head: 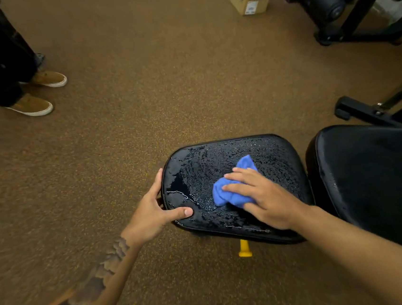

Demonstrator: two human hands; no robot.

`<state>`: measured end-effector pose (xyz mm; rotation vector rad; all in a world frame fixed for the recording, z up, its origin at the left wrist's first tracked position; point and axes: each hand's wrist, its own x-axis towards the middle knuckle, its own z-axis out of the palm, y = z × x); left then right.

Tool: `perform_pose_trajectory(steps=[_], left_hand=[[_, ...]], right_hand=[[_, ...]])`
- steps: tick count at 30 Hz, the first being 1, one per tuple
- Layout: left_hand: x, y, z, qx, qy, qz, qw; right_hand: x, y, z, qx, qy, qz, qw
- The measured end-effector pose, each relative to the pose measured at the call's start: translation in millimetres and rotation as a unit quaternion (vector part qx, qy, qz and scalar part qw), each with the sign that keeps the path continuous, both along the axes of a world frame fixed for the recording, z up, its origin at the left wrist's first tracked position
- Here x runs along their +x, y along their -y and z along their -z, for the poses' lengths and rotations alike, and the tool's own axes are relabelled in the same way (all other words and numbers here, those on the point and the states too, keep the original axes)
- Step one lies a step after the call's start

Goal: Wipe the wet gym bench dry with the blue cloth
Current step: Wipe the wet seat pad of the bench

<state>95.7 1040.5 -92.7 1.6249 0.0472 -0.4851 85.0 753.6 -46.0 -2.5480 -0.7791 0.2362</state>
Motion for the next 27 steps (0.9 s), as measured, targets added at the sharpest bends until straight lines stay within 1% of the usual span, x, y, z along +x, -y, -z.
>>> perform_pose_trajectory(steps=[3,6,8,10,12,15,18,20,22,24,25,27], left_hand=[[-1.5,-0.9,1.5,0.001,-0.003,0.004,1.0],[-0.9,-0.9,3.3,-0.002,-0.002,-0.003,1.0],[-0.5,-1.6,4.1,0.007,0.008,-0.006,1.0],[0.3,-3.5,5.4,0.018,0.013,-0.002,1.0],[1.0,-4.3,5.4,0.028,0.009,0.007,1.0],[1.3,-4.8,2.9,0.043,0.008,0.016,0.999],[1.6,-6.1,0.8,0.05,0.007,0.019,0.999],[2.4,-3.9,-3.4,0.063,0.008,0.023,0.998],[2.2,-0.5,-8.5,0.073,0.012,0.024,0.997],[1.8,2.9,-13.7,0.08,0.006,0.023,0.996],[1.6,2.8,-15.1,0.086,0.001,0.024,0.996],[1.5,0.9,-16.9,0.098,0.005,0.039,0.994]], right_hand=[[33.4,-7.3,3.3,0.001,0.013,0.092,0.996],[62.7,-54.1,10.6,-0.001,0.026,0.163,0.986],[55.2,-84.4,10.5,0.001,0.022,0.142,0.99],[25.9,-93.5,9.1,0.013,0.009,0.08,0.997],[-3.8,-80.1,8.3,0.025,0.011,0.053,0.998],[-21.9,-56.6,13.7,0.024,0.044,0.084,0.995],[-22.2,-60.4,11.8,0.002,0.045,0.092,0.995],[-25.7,-62.0,6.0,0.01,0.039,0.095,0.995],[-34.5,-49.9,-0.5,0.028,0.031,0.132,0.99],[-48.0,-27.1,-6.9,0.037,0.04,0.199,0.978],[-54.9,-13.7,-8.6,0.026,0.042,0.233,0.971],[-67.2,12.5,-10.0,-0.044,0.016,0.277,0.96]])
